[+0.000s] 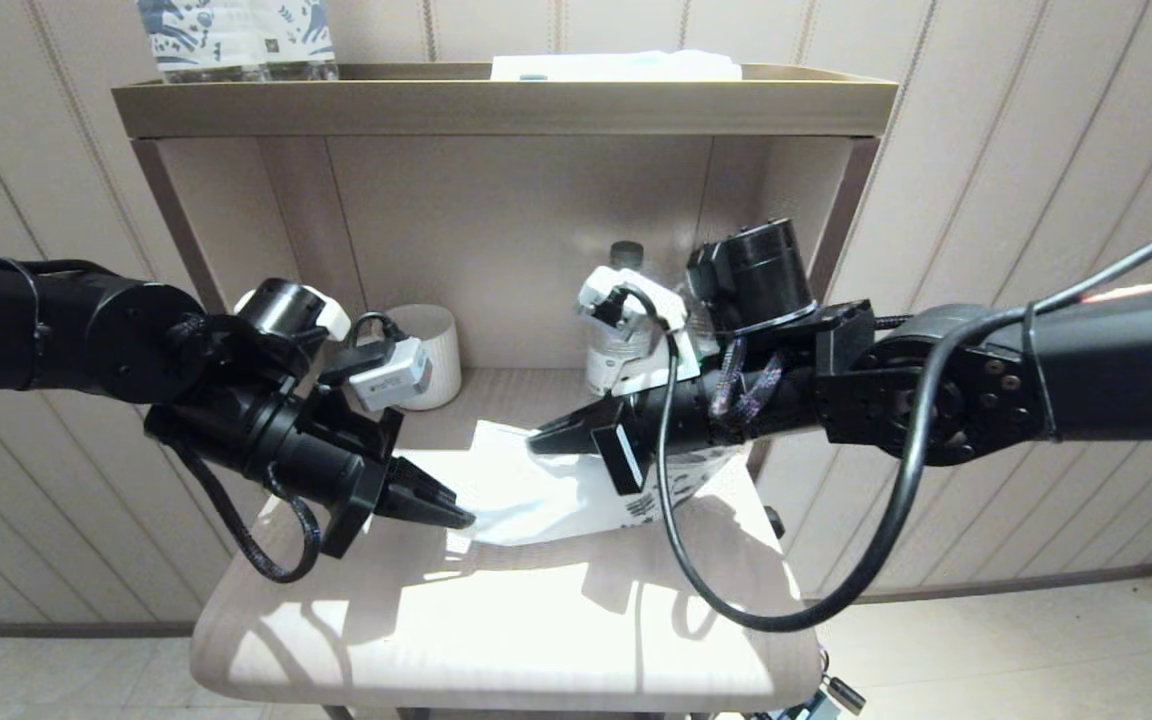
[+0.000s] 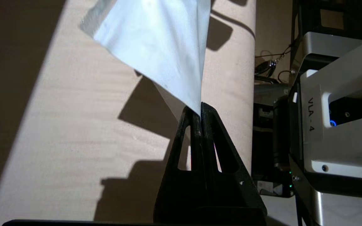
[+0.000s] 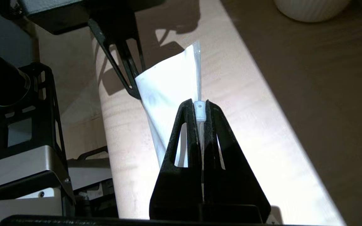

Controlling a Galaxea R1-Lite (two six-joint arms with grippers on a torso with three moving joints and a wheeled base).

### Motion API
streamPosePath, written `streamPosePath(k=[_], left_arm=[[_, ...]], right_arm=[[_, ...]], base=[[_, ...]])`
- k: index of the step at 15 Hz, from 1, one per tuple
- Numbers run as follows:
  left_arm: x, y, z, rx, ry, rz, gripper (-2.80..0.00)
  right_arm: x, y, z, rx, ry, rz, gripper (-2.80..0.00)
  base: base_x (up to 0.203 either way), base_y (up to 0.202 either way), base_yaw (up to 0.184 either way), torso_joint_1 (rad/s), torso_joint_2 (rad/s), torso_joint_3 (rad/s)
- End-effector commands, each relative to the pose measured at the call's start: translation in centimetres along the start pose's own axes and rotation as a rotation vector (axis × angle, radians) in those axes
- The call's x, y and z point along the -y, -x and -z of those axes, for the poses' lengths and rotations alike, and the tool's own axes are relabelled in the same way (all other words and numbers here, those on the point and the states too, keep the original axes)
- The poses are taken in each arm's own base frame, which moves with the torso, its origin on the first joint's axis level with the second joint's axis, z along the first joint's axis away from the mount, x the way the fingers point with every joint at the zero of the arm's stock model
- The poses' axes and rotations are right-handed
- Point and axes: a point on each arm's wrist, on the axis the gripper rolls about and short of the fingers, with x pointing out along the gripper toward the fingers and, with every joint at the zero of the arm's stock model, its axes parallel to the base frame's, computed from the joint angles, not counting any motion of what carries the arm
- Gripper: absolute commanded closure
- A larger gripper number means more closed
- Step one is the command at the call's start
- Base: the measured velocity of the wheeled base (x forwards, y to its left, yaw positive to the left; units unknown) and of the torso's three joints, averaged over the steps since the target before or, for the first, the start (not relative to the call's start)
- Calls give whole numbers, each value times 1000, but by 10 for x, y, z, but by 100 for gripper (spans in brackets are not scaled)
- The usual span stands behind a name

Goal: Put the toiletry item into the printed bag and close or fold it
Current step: Hand it to the other hand, then close the strorage bag and place it on the desk

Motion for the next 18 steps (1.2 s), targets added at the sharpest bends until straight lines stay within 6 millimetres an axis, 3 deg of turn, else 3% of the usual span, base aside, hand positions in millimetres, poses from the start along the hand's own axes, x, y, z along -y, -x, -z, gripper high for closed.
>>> streamPosePath(k=[1,11,18], left_arm=[[1,0,0,2,-3,6,0],[0,2,-3,7,-8,-1,0],[-18,39,-20,76,178,56,0]], right_arm=[[2,11,-1,7,-1,16,0],[1,12,2,0,-5,13,0],[-2,7,-4,14,11,-2,0]], base=[[0,0,0,0,0,0],[0,0,0,0,0,0],[0,0,0,0,0,0]])
